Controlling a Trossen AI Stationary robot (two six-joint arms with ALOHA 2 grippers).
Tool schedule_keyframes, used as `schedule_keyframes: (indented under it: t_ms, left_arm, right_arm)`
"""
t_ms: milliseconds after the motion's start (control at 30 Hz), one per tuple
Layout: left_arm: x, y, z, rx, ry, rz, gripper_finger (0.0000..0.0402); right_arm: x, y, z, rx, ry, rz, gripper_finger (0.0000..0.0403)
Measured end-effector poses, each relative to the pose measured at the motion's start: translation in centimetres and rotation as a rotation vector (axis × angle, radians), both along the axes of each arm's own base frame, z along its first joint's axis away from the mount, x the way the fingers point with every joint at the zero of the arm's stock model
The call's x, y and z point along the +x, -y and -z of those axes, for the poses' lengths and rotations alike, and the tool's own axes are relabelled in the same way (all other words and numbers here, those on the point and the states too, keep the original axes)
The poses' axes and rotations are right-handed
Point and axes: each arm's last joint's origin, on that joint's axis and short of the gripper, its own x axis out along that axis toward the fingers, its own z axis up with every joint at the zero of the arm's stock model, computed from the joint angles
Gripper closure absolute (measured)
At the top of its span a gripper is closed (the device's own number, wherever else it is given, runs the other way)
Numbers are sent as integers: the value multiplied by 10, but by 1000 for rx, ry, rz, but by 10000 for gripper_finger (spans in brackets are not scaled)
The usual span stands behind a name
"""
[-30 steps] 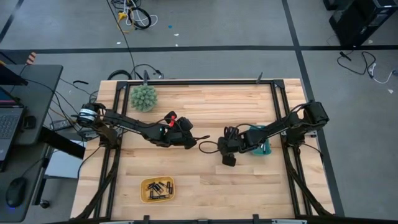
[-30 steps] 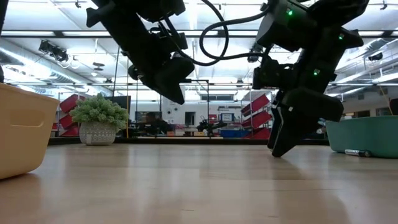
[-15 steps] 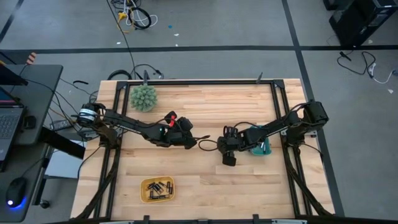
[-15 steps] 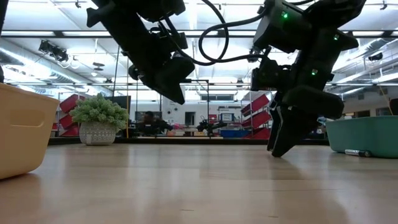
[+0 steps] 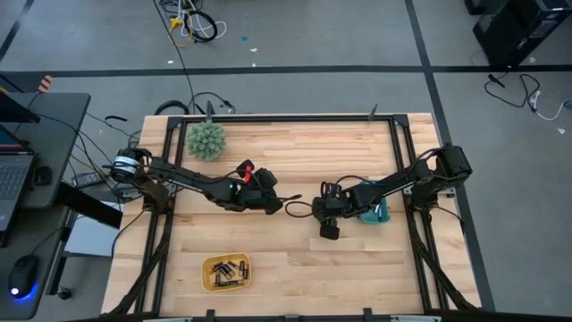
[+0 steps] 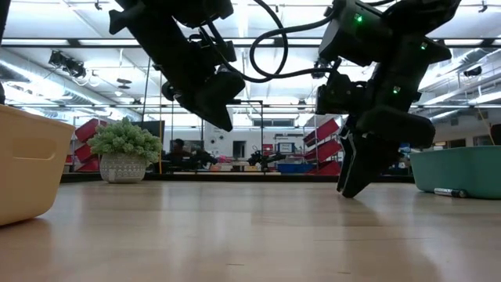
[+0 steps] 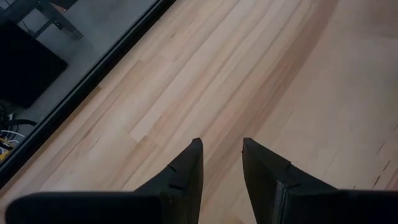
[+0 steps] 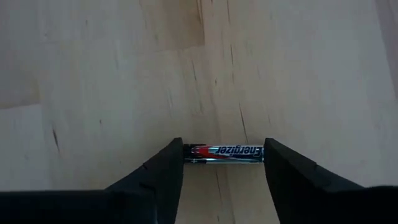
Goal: Sort batteries
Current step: Put the silver battery into the green bin
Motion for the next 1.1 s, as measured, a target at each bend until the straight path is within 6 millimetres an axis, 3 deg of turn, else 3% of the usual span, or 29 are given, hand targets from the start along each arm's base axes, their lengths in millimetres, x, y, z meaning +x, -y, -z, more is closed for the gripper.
schedule_keyframes:
  t_ms: [633,933,1100]
  left_arm:
    - [0,0,0,0,-1,0,293]
    - [0,0,0,0,-1,0,293]
    - [0,0,0,1,-2,1,293]
  right_arm:
    - [-2,0,-5,8,7,-27,222]
    - [-19,3,-24,5,-52,-27,222]
    - [-35,2,-45,22,-66,-44,222]
